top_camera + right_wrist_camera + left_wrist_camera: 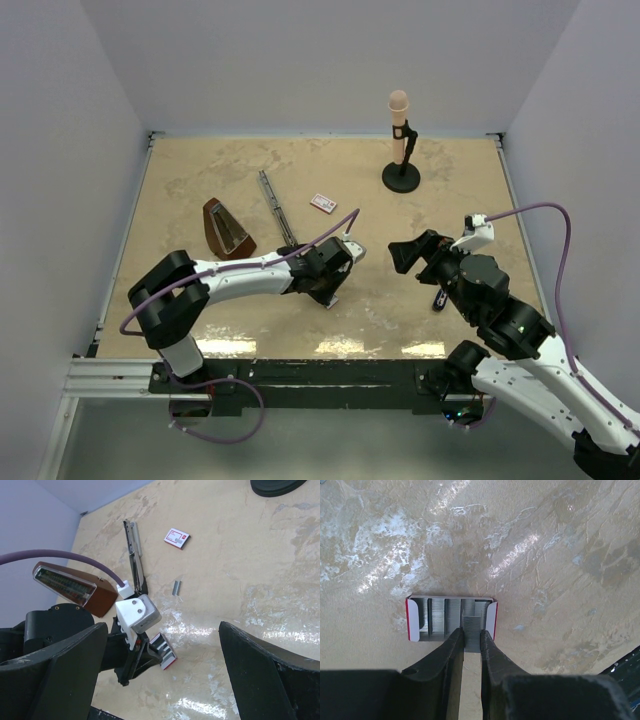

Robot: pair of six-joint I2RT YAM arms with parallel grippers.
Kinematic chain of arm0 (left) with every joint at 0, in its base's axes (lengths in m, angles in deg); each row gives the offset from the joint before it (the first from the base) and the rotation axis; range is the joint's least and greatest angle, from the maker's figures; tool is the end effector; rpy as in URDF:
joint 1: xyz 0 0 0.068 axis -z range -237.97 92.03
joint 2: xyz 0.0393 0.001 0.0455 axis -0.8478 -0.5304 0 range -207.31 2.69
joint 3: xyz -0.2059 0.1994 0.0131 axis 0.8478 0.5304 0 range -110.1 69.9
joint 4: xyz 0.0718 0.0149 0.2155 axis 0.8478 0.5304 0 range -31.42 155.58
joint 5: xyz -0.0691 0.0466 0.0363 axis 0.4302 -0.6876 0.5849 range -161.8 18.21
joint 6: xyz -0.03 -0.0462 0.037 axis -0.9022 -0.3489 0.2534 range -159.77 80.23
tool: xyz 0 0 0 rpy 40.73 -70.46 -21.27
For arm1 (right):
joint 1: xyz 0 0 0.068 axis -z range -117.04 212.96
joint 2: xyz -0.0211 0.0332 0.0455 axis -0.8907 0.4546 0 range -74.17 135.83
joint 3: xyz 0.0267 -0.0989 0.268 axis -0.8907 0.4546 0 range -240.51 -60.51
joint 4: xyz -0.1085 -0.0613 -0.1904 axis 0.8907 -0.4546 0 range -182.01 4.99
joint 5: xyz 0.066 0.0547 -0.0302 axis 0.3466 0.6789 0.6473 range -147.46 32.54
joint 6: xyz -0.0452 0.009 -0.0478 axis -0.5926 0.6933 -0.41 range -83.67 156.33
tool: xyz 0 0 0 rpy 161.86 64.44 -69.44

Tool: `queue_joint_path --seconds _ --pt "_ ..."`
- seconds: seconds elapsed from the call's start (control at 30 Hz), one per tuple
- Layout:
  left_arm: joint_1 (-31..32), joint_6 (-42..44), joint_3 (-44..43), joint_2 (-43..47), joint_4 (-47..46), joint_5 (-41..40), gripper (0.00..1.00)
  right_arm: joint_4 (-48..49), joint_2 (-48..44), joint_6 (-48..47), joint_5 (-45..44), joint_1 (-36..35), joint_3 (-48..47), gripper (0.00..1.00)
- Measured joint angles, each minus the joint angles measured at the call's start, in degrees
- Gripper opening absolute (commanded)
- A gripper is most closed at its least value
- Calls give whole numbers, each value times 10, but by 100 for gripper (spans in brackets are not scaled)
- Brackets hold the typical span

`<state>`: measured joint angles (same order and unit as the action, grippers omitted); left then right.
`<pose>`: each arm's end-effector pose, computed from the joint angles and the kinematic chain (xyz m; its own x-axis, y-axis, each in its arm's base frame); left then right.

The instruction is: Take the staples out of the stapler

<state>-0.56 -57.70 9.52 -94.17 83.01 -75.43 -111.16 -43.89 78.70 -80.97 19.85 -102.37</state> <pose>0.1741 -0.2663 0.2039 -0.7017 0.5269 -0.4797 0.6392 0.7629 -0.0971 0.0800 0.0461 0.3238 -0.3681 0.5021 -0.7825 -0.1309 0.8053 0.5783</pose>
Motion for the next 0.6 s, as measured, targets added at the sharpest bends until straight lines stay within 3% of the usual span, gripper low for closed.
queue_joint_path --seconds 0.6 --pt "0 2 0 -16 -8 -7 16 0 0 0 0 0 0 99"
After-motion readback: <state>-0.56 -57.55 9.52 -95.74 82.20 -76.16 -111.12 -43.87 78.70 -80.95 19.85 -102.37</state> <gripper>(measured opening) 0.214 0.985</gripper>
